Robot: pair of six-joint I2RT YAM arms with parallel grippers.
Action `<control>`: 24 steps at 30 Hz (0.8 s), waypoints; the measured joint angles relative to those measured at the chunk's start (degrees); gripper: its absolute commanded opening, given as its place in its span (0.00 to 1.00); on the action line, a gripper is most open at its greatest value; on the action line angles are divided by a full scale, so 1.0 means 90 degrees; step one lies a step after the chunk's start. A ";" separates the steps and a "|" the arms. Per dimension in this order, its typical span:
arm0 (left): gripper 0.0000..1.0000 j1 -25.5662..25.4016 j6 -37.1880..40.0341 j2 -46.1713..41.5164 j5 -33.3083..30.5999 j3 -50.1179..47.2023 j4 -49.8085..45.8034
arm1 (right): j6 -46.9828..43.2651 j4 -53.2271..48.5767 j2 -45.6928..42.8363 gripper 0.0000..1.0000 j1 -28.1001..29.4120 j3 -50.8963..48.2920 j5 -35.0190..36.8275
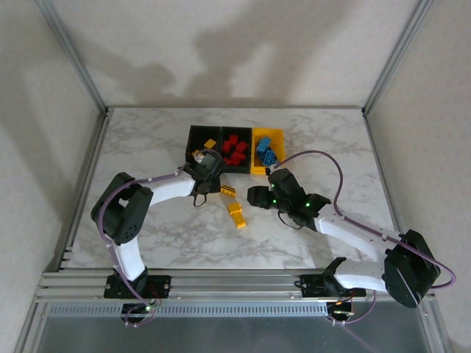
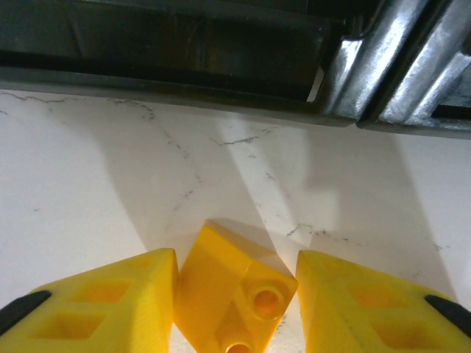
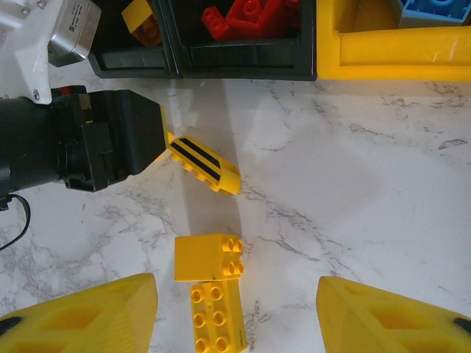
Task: Sort the legos into containers by color
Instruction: Pick up the lego from the center of the table.
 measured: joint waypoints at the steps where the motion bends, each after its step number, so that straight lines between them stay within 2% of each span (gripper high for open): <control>1: 0.47 0.0000 0.0000 0.0000 0.0000 0.0000 0.0000 | -0.0002 0.0000 0.0000 0.59 -0.0002 0.0000 0.0000; 6: 0.42 -0.0002 0.0000 0.0000 -0.0002 -0.0024 0.0007 | 0.0000 0.0036 0.0032 0.59 -0.0002 0.0000 -0.0002; 8: 0.48 -0.0002 -0.0005 -0.0002 -0.0005 -0.0039 0.0032 | -0.0002 0.0046 0.0036 0.59 -0.0002 0.0000 -0.0002; 12: 0.50 0.0010 -0.0005 -0.0012 -0.0007 -0.0104 0.0080 | -0.0002 0.0044 0.0036 0.59 -0.0002 0.0000 -0.0002; 16: 0.38 0.0010 -0.0022 -0.0027 -0.0007 -0.0143 0.0136 | 0.0000 0.0046 0.0036 0.59 -0.0002 0.0000 0.0000; 19: 0.35 0.0010 0.0000 -0.0102 -0.0036 -0.0172 0.0165 | 0.0000 0.0046 0.0039 0.59 -0.0002 0.0000 0.0000; 22: 0.29 0.0010 0.0000 -0.0209 -0.0053 -0.0238 0.0134 | 0.0000 0.0046 0.0044 0.59 -0.0002 0.0000 0.0000; 24: 0.29 0.0010 -0.0002 -0.0291 -0.0053 -0.0260 0.0051 | 0.0000 0.0049 0.0049 0.59 -0.0002 0.0000 0.0002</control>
